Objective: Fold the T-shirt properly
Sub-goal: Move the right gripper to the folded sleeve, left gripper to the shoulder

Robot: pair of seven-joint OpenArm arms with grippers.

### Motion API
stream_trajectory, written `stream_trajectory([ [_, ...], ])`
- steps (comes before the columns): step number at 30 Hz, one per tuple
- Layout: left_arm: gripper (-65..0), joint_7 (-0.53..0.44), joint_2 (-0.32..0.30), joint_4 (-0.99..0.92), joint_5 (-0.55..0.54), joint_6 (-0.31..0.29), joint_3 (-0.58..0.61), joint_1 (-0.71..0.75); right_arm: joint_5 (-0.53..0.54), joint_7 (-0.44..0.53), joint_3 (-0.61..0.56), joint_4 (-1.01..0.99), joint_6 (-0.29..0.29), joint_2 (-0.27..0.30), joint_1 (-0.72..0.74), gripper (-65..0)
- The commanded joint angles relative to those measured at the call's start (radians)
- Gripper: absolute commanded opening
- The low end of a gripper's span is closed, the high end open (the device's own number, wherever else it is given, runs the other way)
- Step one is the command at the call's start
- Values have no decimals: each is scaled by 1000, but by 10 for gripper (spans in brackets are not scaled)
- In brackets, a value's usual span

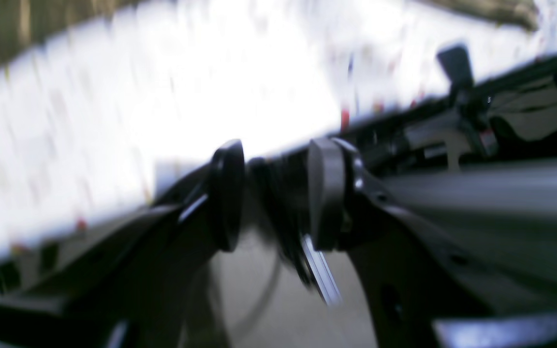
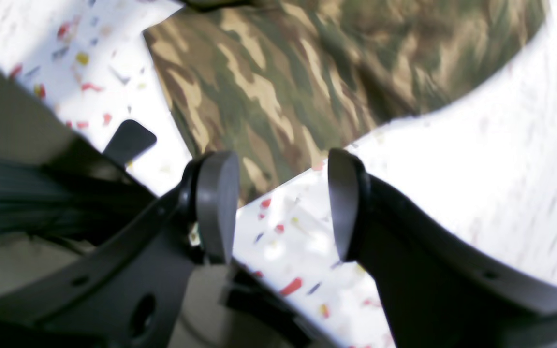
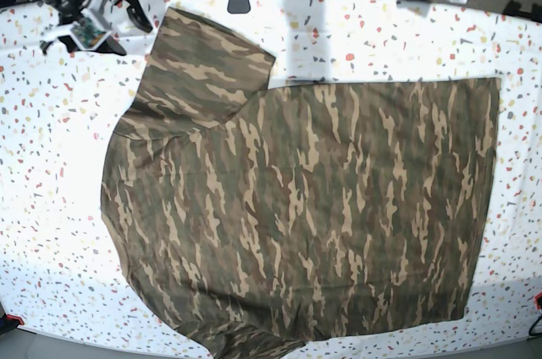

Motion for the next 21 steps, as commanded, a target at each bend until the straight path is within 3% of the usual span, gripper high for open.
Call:
stream_trajectory([
  [1,-435,-29,-4,18,-11,-21,-1,-21,-12,25,-9,17,10,42,16,-344],
  [6,-435,-29,-4,18,63,-75,0,-186,-192,49,-122,17,10,208,95,-344],
  [10,-422,-29,-19,18,225,-74,0,-262,-364,55,-179,17,10,266,132,-344],
  [13,-350,-60,-104,17,314,-74,1,-264,-471,50,-193,17,10,264,130,-343],
  [15,-310,-76,-174,17,348,-74,1,-261,-509,49,-193,18,10,264,129,-299],
  [18,-304,-105,-277,13,394,-71,1,-264,-530,44,-193,22,10,264,129,-214],
  [21,-304,-234,-380,-43,494,-71,1,-265,-526,47,-193,41,10,260,129,-213],
])
